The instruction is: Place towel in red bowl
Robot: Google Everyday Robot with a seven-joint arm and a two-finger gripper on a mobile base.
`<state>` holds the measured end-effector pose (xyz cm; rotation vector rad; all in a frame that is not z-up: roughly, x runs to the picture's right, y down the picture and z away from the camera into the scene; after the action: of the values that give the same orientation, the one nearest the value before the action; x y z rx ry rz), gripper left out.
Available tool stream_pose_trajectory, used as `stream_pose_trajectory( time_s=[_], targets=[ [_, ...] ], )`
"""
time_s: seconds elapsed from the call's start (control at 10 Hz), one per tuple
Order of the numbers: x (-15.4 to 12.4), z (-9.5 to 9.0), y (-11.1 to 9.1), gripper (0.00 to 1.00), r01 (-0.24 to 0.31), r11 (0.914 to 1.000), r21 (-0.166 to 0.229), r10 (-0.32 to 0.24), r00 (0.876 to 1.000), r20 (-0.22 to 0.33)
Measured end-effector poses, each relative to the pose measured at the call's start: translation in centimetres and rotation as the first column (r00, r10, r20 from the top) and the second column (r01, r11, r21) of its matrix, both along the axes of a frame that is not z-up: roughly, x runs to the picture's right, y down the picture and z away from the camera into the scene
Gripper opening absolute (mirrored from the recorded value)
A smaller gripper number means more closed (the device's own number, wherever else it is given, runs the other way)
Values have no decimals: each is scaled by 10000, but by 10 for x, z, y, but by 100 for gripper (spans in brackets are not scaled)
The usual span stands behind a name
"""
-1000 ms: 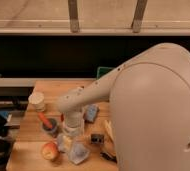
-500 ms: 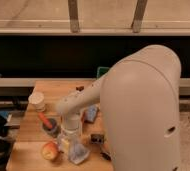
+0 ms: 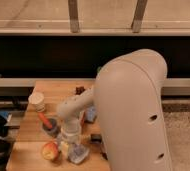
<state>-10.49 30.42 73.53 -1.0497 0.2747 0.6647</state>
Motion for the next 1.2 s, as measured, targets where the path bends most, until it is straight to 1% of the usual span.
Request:
stream_pose_trajectory(
  time_s=[0.1, 0.2, 0.5, 0.6, 0.7, 0.8, 1.0, 1.2],
  targets=[
    [1, 2, 4, 59, -86, 9999, -75, 85, 10000, -27],
    [3, 2, 7, 55, -88, 9999, -103, 87, 9999, -75],
    [3, 6, 16, 25, -150, 9998, -106, 147, 9996, -255],
    [4, 7, 18, 13, -169, 9998, -136, 165, 9995, -286],
    [4, 8, 20, 4, -188, 9997, -161, 183, 9994, -304],
    [4, 9, 22, 0, -200, 9996, -182, 194, 9993, -312],
    [6, 9, 21, 0, -232, 9996, -139, 227, 9991, -367],
    [10, 3, 9, 0, -224, 9997, 130, 230, 9986, -470]
  ],
)
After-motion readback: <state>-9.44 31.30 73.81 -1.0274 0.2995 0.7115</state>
